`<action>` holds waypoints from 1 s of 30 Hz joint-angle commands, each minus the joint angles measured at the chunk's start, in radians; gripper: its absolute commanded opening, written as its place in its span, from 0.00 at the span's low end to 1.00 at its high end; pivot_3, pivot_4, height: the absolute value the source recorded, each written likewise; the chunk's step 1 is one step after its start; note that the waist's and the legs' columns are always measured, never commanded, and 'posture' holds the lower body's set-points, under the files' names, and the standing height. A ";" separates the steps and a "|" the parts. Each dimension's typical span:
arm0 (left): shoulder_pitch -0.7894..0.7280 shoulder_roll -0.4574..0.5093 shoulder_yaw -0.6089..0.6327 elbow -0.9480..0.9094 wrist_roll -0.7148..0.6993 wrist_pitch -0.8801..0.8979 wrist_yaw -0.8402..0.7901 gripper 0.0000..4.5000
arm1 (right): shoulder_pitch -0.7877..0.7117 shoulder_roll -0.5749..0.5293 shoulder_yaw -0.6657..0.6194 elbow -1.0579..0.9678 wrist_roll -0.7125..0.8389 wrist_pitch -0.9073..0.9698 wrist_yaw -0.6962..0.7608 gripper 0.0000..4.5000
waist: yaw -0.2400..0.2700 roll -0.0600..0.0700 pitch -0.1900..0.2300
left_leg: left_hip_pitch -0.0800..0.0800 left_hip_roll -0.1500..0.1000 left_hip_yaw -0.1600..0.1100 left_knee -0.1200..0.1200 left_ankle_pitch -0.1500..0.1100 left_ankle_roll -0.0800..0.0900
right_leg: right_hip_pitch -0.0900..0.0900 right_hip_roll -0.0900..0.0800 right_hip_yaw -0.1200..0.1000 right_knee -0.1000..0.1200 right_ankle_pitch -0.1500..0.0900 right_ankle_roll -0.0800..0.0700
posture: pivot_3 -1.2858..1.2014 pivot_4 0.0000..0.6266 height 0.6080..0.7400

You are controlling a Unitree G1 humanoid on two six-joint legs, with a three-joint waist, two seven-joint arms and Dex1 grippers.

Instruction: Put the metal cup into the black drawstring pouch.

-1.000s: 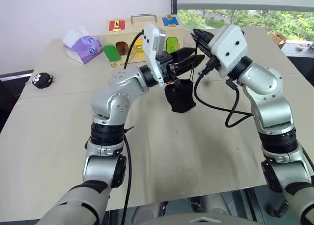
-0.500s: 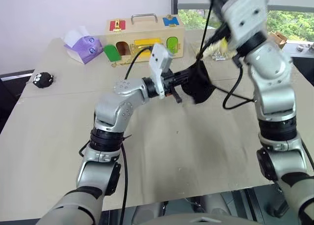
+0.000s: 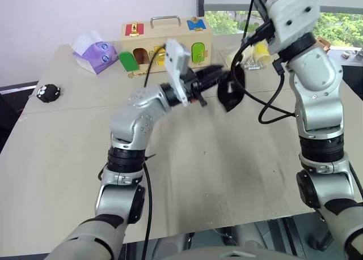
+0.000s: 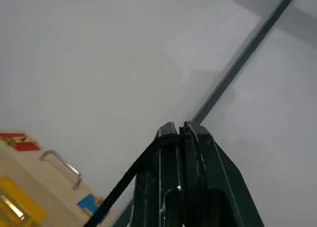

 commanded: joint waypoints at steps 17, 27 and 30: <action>0.027 0.023 -0.073 -0.019 0.002 0.004 -0.056 0.37 | -0.036 0.054 0.018 -0.084 0.048 0.040 0.044 0.00 | 0.000 0.000 0.000 | 0.000 0.000 0.000 0.000 0.000 0.000 | 0.000 0.002 0.000 0.001 0.000 0.000 | 0.52 0.24 1.00; -0.032 -0.034 0.001 0.049 0.008 -0.080 0.016 0.37 | -0.021 0.061 0.033 -0.094 0.042 0.046 0.060 0.00 | -0.001 0.000 0.000 | 0.000 0.000 0.000 0.000 0.000 0.000 | 0.000 0.001 0.000 0.000 0.000 0.000 | 0.52 0.24 1.00; -0.024 -0.024 -0.014 0.058 0.029 -0.084 0.005 0.37 | -0.020 0.063 0.035 -0.091 0.040 0.044 0.064 0.00 | 0.000 0.000 0.000 | 0.000 0.000 0.000 0.000 0.000 0.000 | 0.000 0.002 0.000 0.000 0.000 0.000 | 0.52 0.24 1.00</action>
